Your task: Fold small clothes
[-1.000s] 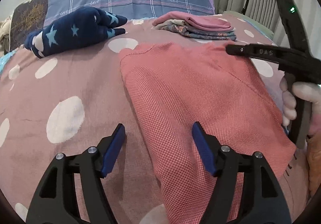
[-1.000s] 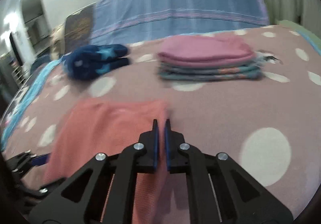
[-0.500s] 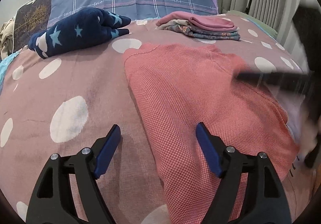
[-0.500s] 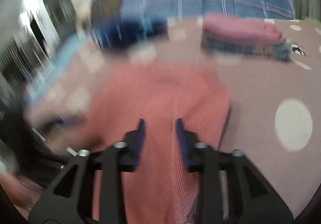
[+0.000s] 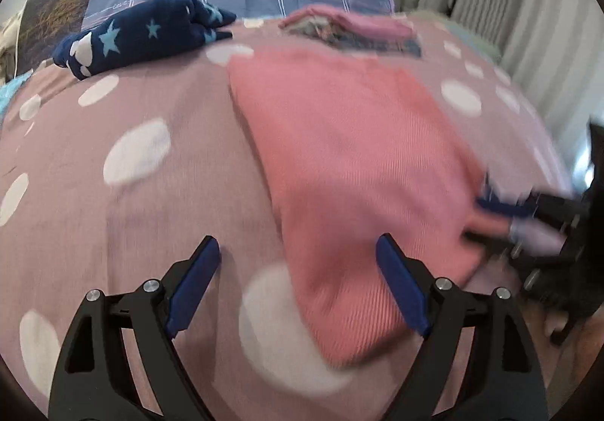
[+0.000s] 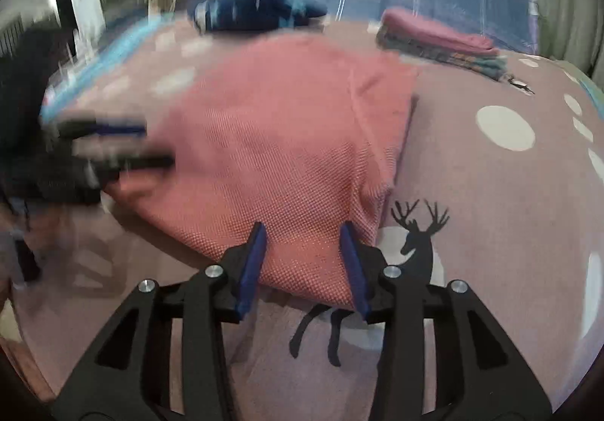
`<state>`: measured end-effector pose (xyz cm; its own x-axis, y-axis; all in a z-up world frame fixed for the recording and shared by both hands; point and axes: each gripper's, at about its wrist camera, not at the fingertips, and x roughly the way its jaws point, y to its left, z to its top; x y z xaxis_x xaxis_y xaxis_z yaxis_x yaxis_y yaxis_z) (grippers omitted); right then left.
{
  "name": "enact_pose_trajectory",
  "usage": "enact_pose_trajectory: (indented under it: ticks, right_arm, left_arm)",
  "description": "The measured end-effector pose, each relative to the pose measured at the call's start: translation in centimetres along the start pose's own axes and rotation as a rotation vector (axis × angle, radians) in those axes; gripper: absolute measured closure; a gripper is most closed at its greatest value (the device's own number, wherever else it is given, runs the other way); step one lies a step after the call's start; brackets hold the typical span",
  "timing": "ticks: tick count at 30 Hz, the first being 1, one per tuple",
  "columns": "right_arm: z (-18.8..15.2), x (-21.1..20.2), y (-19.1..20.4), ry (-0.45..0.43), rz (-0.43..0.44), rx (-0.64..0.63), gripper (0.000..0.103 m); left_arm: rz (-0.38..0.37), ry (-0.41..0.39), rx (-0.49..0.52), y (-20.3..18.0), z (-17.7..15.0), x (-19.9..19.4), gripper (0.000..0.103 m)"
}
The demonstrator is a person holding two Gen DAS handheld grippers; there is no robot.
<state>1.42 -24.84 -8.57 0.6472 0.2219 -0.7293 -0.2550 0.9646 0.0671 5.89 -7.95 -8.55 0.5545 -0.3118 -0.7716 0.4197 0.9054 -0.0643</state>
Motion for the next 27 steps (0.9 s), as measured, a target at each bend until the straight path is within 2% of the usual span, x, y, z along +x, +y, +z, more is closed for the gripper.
enact_pose_trajectory:
  ticks: [1, 4, 9, 13, 17, 21, 24, 27]
  right_arm:
    - [0.0, -0.5, -0.1, 0.001, 0.016, 0.025, 0.06]
    - [0.9, -3.0, -1.7, -0.072, 0.069, 0.117, 0.046]
    - [2.2, -3.6, -4.7, -0.086, 0.053, 0.21, 0.046]
    - [3.2, -1.8, -7.5, -0.043, 0.091, 0.318, 0.046]
    - [4.2, 0.2, -9.1, -0.012, 0.134, 0.359, 0.046]
    - [5.7, 2.0, -9.6, 0.015, 0.165, 0.346, 0.046]
    - [6.5, 3.7, -10.1, 0.038, 0.201, 0.344, 0.046]
    - [7.0, 5.6, -10.8, 0.06, 0.264, 0.363, 0.045]
  left_arm:
    - [0.007, -0.003, 0.011, -0.2, -0.5, -0.2, 0.017]
    - [-0.007, -0.015, 0.019, -0.2, -0.9, -1.4, 0.017]
    - [-0.025, -0.085, 0.052, -0.5, 0.5, -3.1, 0.017]
    - [-0.036, -0.115, 0.079, -1.0, 2.7, -3.0, 0.017]
    - [-0.087, -0.092, 0.102, -0.9, 5.0, -1.2, 0.017]
    - [-0.159, -0.001, -0.025, 1.6, 6.7, 2.3, 0.02]
    - [-0.202, 0.025, -0.118, 3.9, 7.5, 4.1, 0.031]
    - [-0.32, 0.081, -0.226, 5.9, 8.1, 6.1, 0.044]
